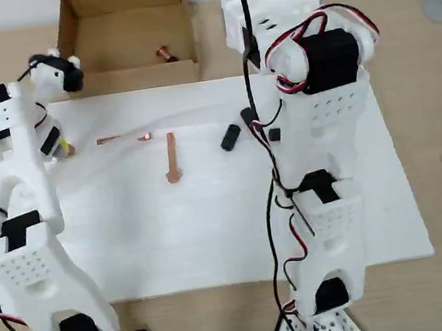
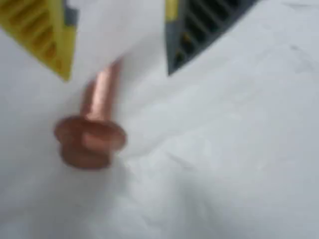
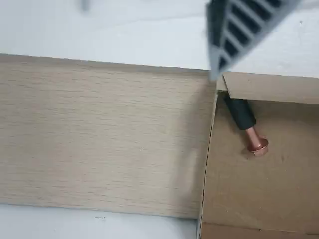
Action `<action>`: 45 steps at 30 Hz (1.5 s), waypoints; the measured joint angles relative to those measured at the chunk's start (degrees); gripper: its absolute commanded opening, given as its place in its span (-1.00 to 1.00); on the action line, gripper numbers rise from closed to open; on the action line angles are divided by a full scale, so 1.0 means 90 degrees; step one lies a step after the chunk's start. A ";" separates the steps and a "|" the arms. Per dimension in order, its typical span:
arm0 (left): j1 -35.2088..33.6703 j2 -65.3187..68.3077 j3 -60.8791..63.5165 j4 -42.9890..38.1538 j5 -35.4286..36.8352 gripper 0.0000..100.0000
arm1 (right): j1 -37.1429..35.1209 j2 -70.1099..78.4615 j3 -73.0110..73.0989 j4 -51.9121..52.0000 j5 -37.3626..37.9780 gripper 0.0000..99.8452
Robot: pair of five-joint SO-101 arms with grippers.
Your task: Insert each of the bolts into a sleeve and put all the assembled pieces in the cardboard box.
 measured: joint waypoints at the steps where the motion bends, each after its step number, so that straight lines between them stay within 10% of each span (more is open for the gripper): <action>1: 0.0000 0.0000 0.0000 -0.0068 0.0020 -0.73 | 0.0000 0.0000 0.0000 0.0000 0.0000 -0.18; 19: 0.0039 -0.0078 0.1592 -0.1709 0.0078 -0.73 | 0.0000 0.0000 0.0000 0.0000 0.0000 -0.18; 45: 0.0293 -0.0195 0.2139 -0.1788 0.0391 -0.98 | 0.0000 0.0000 0.0000 0.0000 0.0000 -0.18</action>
